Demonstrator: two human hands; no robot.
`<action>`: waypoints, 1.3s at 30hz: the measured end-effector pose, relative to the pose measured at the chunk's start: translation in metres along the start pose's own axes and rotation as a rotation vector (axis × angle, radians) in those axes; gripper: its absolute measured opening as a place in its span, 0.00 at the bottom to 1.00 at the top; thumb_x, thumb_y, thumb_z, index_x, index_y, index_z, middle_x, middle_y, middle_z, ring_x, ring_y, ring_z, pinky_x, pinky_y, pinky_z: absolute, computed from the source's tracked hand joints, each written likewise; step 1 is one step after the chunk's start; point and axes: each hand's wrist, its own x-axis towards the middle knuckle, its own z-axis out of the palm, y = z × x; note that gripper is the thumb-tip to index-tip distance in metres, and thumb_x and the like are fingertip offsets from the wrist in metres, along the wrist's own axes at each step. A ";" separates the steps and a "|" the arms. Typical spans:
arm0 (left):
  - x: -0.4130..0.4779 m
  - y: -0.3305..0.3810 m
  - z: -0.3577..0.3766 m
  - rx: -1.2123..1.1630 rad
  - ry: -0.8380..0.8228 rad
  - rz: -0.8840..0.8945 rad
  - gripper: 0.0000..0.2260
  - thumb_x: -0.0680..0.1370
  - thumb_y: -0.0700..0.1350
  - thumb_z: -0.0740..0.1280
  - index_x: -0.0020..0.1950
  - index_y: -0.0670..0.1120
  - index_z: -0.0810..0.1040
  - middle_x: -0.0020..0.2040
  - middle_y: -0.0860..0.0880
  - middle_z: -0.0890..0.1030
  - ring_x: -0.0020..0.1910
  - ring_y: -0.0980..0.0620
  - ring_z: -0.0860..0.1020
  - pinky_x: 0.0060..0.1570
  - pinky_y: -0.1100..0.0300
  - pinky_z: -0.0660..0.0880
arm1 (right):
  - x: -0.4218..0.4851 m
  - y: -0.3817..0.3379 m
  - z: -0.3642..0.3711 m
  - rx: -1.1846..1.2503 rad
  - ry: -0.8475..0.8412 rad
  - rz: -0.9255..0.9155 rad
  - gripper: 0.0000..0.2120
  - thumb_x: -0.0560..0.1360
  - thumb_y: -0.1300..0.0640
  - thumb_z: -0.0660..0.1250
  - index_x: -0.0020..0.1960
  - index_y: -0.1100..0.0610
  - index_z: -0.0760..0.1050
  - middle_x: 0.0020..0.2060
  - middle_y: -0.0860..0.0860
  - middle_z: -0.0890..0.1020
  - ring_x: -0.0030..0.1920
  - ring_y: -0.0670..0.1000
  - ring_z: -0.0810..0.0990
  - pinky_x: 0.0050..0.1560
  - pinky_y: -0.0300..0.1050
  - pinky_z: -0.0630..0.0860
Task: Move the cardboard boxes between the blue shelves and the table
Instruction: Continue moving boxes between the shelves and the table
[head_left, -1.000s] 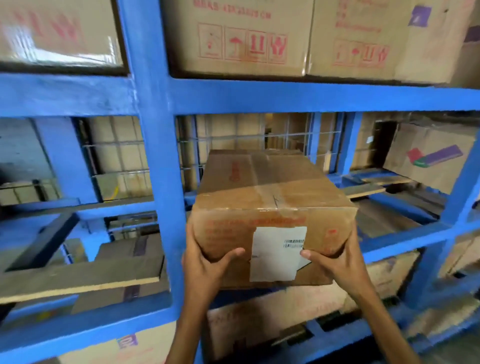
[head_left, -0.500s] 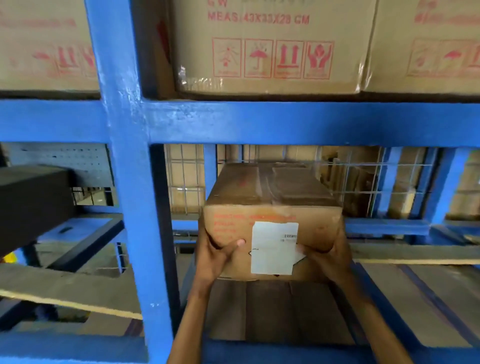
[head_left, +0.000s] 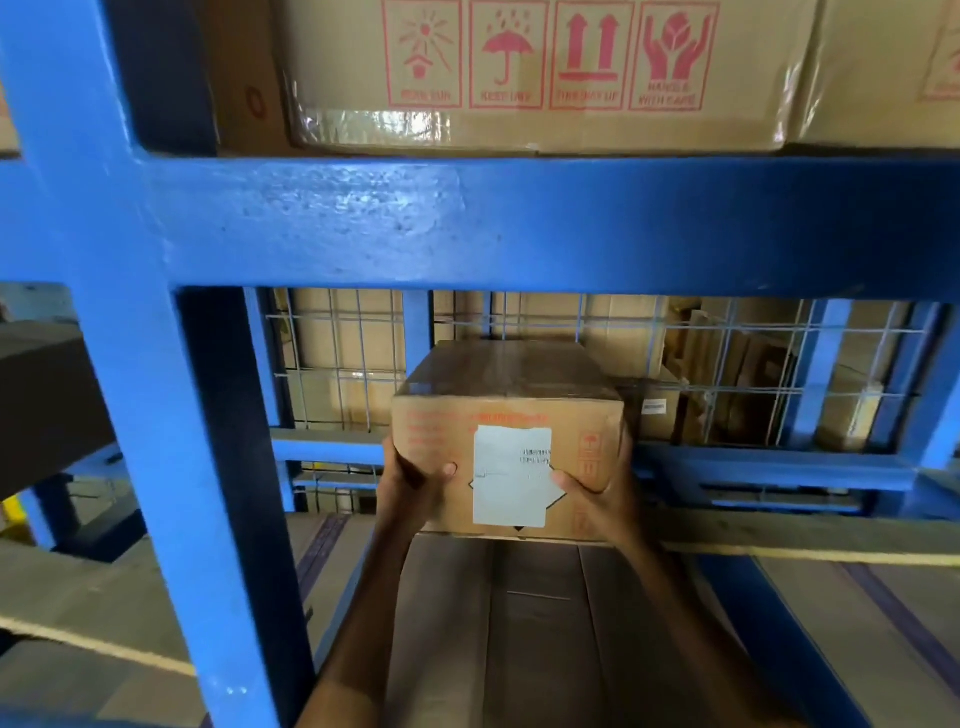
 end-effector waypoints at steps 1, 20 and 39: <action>0.000 -0.001 0.002 0.003 0.010 0.023 0.49 0.63 0.60 0.76 0.79 0.53 0.55 0.62 0.53 0.76 0.66 0.45 0.75 0.48 0.60 0.75 | -0.001 0.003 0.002 -0.013 0.022 -0.020 0.55 0.69 0.49 0.81 0.81 0.43 0.45 0.78 0.51 0.63 0.75 0.55 0.67 0.70 0.58 0.71; 0.012 -0.056 0.070 0.771 0.356 0.699 0.30 0.83 0.54 0.53 0.83 0.47 0.50 0.83 0.41 0.48 0.82 0.40 0.51 0.79 0.41 0.47 | 0.009 0.026 0.089 -0.931 0.409 -0.599 0.34 0.84 0.41 0.48 0.84 0.58 0.46 0.83 0.58 0.47 0.82 0.61 0.48 0.80 0.63 0.43; -0.040 -0.006 0.044 0.663 0.077 0.549 0.30 0.83 0.53 0.57 0.82 0.44 0.56 0.83 0.41 0.49 0.83 0.43 0.46 0.80 0.45 0.48 | -0.032 -0.017 0.043 -0.921 0.106 -0.506 0.33 0.84 0.43 0.54 0.83 0.57 0.53 0.83 0.56 0.51 0.83 0.58 0.48 0.80 0.61 0.55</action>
